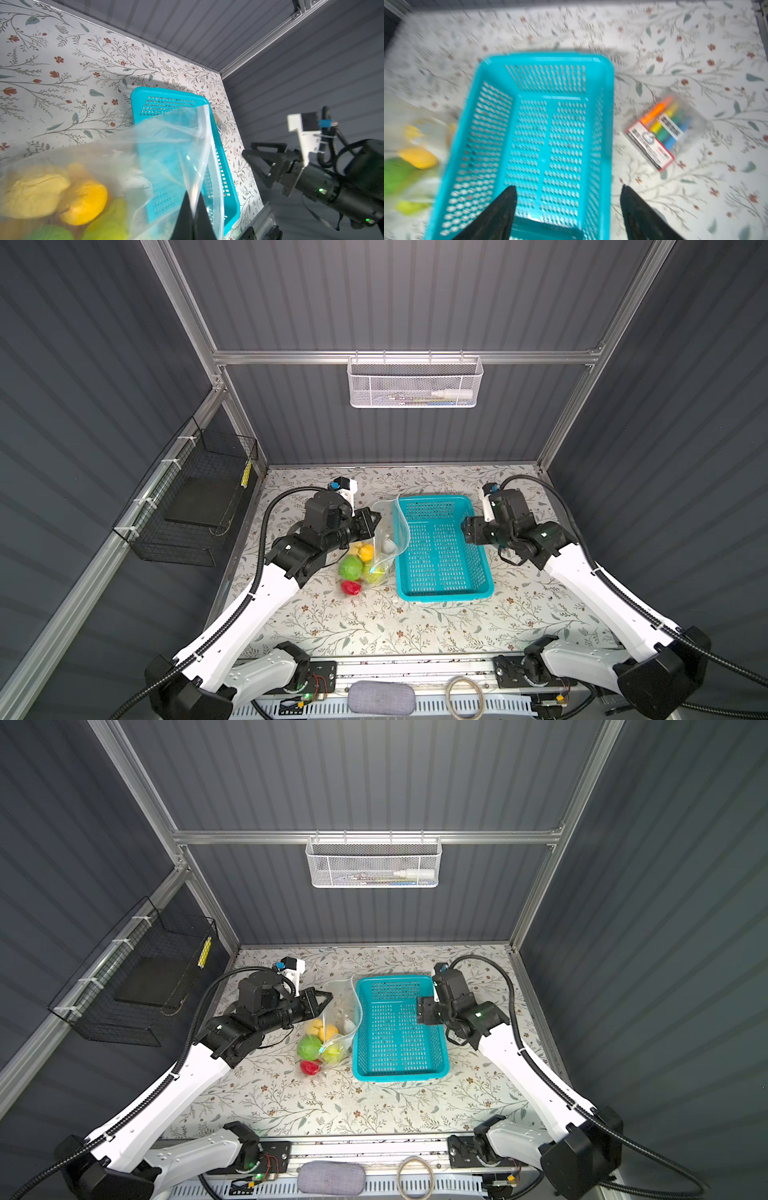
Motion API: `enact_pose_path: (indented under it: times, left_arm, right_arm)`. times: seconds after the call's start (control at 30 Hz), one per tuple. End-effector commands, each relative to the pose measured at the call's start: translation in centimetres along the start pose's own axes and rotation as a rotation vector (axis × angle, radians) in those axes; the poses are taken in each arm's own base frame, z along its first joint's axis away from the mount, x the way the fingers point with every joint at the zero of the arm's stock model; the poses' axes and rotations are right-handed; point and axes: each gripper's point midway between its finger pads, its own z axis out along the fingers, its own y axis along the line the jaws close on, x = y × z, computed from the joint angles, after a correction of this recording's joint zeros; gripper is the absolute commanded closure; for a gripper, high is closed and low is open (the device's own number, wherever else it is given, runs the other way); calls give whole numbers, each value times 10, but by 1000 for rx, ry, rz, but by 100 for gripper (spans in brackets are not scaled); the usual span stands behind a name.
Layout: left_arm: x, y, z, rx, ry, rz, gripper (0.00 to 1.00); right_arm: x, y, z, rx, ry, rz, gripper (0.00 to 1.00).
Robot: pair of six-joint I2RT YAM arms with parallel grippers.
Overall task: Place the food in the zip-top bag and seal the zipper
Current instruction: 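Withdraw the right gripper away from the bag beside the basket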
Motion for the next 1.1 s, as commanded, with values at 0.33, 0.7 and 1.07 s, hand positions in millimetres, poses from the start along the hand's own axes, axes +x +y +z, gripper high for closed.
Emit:
enact_pose_path:
  times: [0.33,0.7,1.07]
  left_arm:
    - [-4,-7,12,27,7,4,100]
    - [-8,-8,5,20,-16,-5,100]
    - [-7,-4,-11,-4,-37,4,100]
  right_arm:
    - [87,-30,49,43,276,28,57]
    - [46,-27,64,2,193,36,84]
    - [-29,-45,104,-42,134,103,85]
